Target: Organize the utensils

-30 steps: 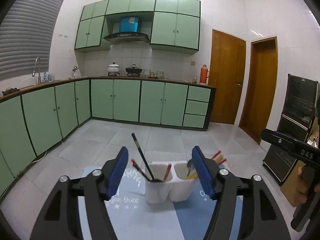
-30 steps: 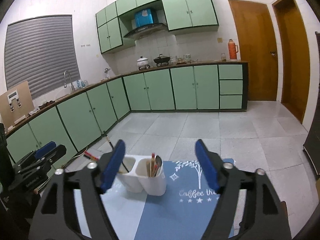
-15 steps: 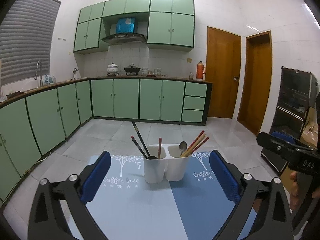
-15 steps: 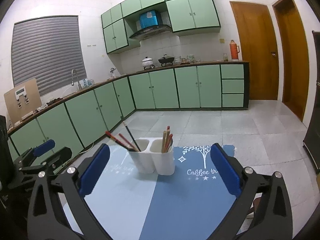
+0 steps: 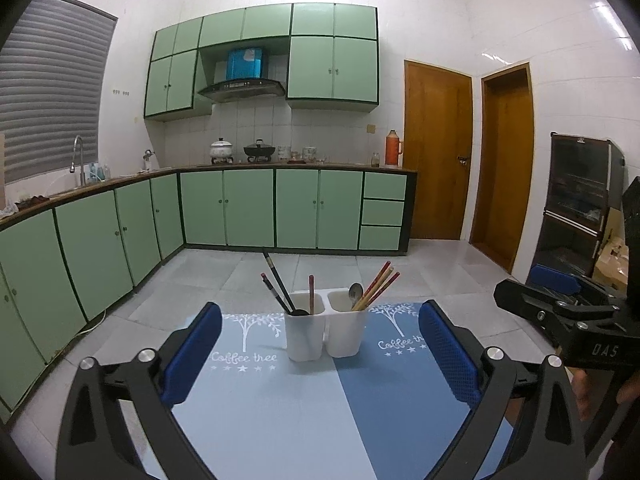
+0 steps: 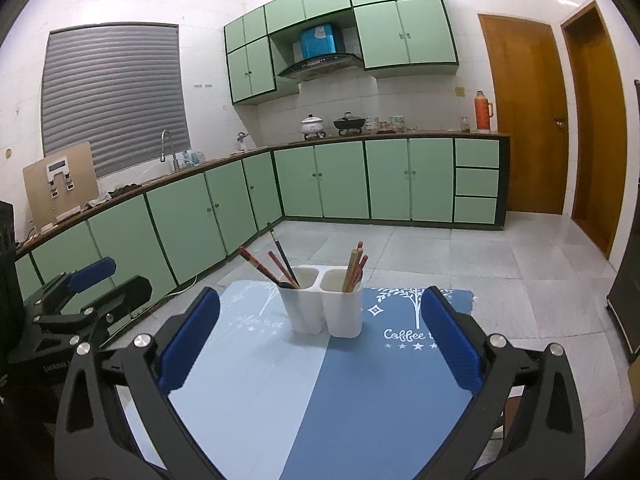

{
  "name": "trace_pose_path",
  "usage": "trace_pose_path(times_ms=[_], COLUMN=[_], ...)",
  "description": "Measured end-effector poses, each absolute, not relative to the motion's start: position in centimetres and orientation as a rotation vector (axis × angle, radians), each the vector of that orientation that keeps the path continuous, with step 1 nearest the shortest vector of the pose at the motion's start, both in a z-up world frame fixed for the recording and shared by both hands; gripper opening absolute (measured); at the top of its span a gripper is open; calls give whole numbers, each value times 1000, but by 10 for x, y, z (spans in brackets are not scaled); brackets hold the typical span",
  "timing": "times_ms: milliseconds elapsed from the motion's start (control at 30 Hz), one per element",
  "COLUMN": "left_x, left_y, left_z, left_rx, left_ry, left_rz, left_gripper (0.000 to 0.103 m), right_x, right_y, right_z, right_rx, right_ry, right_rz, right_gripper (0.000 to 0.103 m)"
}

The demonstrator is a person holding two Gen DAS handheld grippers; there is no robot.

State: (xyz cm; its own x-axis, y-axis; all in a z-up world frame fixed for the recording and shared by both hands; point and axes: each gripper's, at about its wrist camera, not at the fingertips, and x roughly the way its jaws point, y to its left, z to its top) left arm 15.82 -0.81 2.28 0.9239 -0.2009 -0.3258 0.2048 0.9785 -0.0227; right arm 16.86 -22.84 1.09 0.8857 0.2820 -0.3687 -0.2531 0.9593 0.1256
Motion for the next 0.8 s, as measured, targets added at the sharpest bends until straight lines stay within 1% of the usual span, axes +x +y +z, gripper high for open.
trace_pose_path(times_ms=[800], left_x=[139], left_y=[-3], left_z=[17], left_rx=[-7], left_ry=[321], left_rz=[-182], left_gripper=[97], right_x=[157], right_y=[-211], right_z=[13], right_rx=[33], right_ry=[391], right_rz=[305], right_gripper=[98])
